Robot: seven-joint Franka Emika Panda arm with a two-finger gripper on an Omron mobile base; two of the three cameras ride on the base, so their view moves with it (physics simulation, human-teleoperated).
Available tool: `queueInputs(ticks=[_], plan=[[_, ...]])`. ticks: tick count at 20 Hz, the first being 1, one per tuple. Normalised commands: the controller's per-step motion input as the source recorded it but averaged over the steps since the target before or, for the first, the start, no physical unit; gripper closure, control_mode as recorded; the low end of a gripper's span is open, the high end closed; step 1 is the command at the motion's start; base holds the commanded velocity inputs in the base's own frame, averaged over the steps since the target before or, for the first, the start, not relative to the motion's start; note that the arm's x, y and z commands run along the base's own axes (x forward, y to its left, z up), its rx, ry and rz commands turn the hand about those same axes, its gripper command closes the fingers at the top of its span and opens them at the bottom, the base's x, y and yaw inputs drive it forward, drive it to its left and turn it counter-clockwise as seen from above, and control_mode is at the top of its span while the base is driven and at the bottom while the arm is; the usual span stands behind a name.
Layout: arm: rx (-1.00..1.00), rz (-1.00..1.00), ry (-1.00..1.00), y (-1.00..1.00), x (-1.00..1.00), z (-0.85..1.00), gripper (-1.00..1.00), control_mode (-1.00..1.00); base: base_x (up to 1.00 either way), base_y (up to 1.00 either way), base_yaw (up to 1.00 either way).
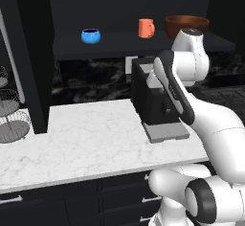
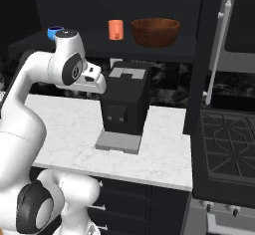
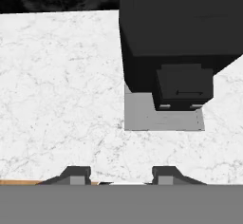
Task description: Gather all objects into one cabinet and sort the glasses and bowls to opposite sides.
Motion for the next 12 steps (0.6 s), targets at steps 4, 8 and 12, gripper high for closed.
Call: queueInputs(ticks=[4,8,12], plan=[[0.0,0.0,-0.03,0.0,-0.07,0.0,-1.0,-1.0,0.0,0.0,0.0],[-0.12,0.05,-0.51,0.13,-0.56,0.16,-1.0,-1.0,0.0,0.0,0.0],[-0.08,0.06,-0.58,0.04,-0.74,0.62,-1.0,-1.0,0.0,0.0,0.0]])
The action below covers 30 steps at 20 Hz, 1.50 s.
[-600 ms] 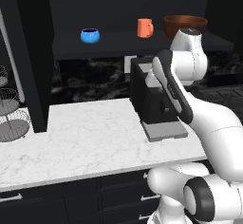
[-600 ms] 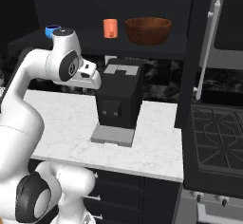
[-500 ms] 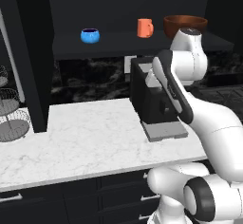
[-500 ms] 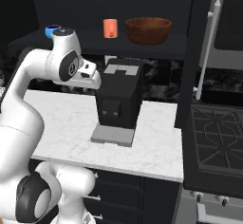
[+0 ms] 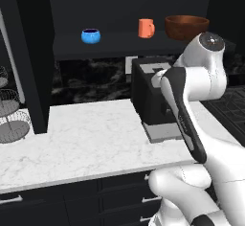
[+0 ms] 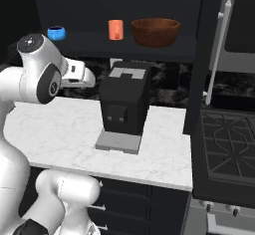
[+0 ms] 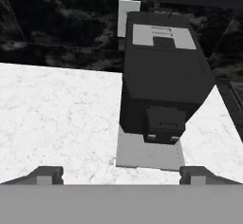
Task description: Gather all objects into one cabinet and sort the glasses and bowls to opposite sides.
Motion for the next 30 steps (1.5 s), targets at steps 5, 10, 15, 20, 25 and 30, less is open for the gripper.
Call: queueInputs(ticks=[5,10,15,20,25,30], plan=[[-0.01,0.05,-0.37,0.0,-0.57,0.81,-1.0,-1.0,0.0,0.0,0.0],[0.0,0.06,-0.25,0.0,-0.41,0.62,-1.0,-1.0,0.0,0.0,0.0],[-0.01,0.03,-0.06,0.03,-0.03,0.06,-1.0,-1.0,0.0,0.0,0.0],[0.0,0.0,-0.01,0.0,-0.18,0.0,-1.0,-1.0,0.0,0.0,0.0],[0.0,0.0,-0.02,0.0,-0.08,0.0,-1.0,1.0,-0.66,0.04,0.0],[0.0,0.0,0.0,0.0,0.0,0.0,-1.0,1.0,-0.78,0.0,0.33]])
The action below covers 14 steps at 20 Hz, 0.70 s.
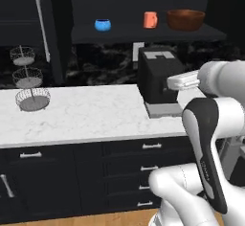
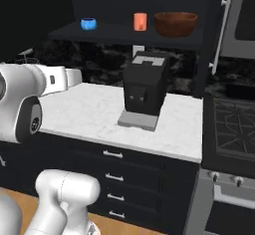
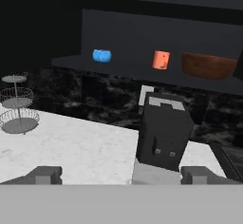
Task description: Gather all objects into one cabinet and sort the glasses and bowls to opposite sides.
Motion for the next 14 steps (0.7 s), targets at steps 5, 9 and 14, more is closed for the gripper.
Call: queueInputs(ticks=[5,9,14], plan=[[0.0,0.0,0.0,0.0,0.0,0.0,-1.0,1.0,-0.11,0.07,0.75],[0.0,0.0,0.0,0.0,0.0,0.0,-1.0,1.0,-0.42,0.0,0.8],[0.0,0.0,0.0,0.0,0.0,0.0,-1.0,1.0,-0.9,0.02,0.66]])
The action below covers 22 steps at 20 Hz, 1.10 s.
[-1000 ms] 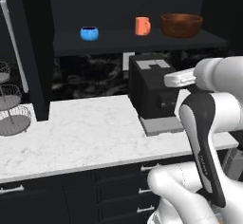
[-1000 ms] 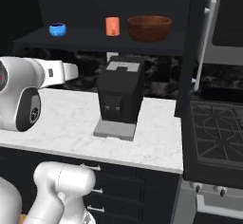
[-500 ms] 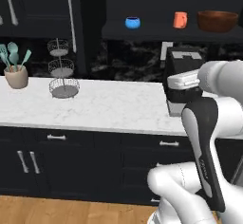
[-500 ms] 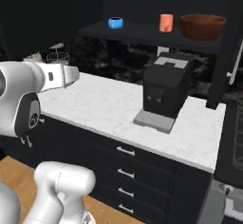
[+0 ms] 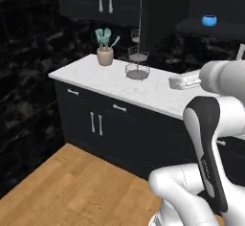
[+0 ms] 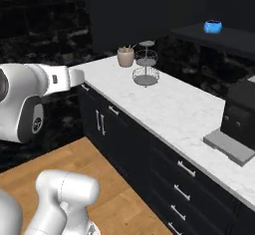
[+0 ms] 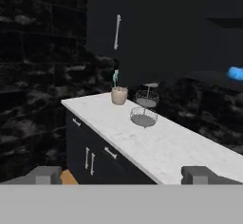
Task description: Gather all objects into one cabinet and sort the glasses and bowls to opposite sides.
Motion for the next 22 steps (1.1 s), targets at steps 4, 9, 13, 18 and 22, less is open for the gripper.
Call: queueInputs(ticks=[4,9,13,18,22], plan=[[0.0,0.0,0.0,0.0,0.0,0.0,-1.0,1.0,-0.82,0.34,0.6],[0.0,0.0,0.0,0.0,0.0,0.0,-1.0,1.0,-0.28,0.5,0.6],[0.0,0.0,0.0,0.0,0.0,0.0,-1.0,1.0,0.0,0.24,0.79],[0.0,0.0,0.0,0.0,0.0,0.0,-1.0,1.0,-0.05,0.22,0.8],[0.0,0.0,0.0,0.0,0.0,0.0,-1.0,1.0,-0.2,-0.52,0.46]])
